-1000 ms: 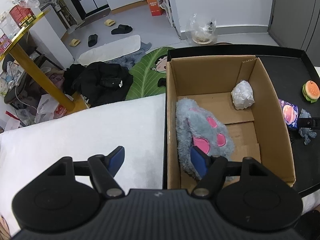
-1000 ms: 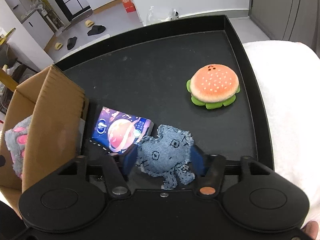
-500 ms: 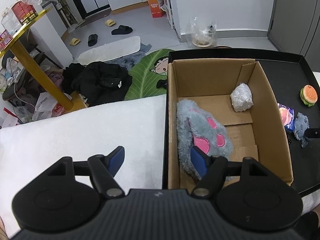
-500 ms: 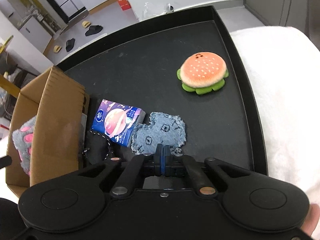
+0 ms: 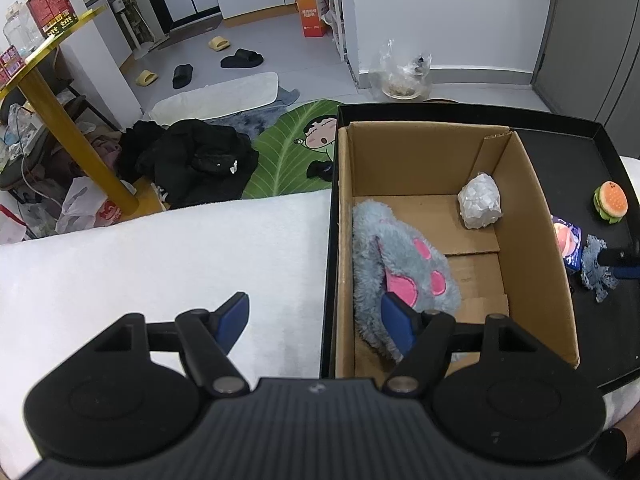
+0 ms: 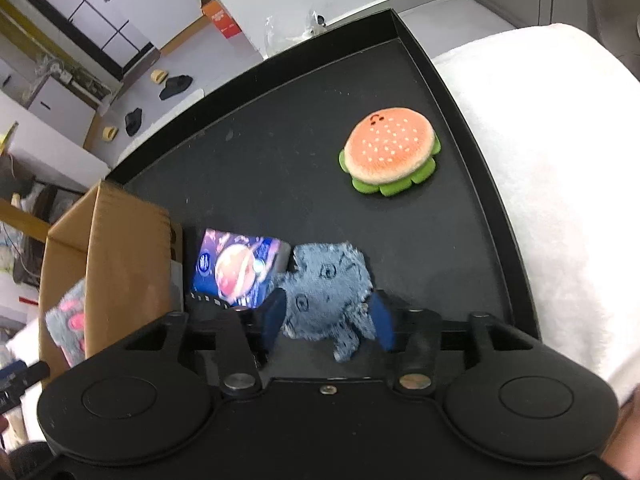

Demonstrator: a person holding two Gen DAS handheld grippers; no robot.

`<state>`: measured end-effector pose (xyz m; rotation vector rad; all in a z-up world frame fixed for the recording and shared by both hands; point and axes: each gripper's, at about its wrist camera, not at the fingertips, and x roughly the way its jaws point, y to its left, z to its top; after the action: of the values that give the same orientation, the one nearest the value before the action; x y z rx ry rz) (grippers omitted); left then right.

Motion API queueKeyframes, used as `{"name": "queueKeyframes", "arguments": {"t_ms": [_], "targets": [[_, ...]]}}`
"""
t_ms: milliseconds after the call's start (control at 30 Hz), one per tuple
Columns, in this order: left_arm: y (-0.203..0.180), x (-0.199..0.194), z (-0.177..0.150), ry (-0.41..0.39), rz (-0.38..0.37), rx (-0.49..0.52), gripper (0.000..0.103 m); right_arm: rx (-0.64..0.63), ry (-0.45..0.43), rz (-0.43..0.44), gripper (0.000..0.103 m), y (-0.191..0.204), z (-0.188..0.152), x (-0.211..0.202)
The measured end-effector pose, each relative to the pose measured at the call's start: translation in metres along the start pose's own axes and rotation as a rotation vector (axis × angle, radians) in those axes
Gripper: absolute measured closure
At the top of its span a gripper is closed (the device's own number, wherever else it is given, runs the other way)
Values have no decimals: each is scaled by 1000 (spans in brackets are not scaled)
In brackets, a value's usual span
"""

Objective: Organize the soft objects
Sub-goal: 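Grasp the blue denim plush with the right gripper and lift it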

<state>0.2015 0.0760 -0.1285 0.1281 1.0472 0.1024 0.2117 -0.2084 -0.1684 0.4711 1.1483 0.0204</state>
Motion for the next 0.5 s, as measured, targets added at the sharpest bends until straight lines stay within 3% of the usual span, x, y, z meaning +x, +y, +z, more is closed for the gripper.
{"name": "queueKeyframes", "arguments": {"t_ms": [200, 367, 500], "targets": [[0, 5, 2, 14, -3, 1, 32, -8, 21, -8, 48, 2, 5, 15], [-2, 7, 3, 26, 1, 5, 32, -149, 6, -52, 44, 21, -1, 17], [-2, 8, 3, 30, 1, 3, 32, -320, -10, -158, 58, 41, -13, 21]]}}
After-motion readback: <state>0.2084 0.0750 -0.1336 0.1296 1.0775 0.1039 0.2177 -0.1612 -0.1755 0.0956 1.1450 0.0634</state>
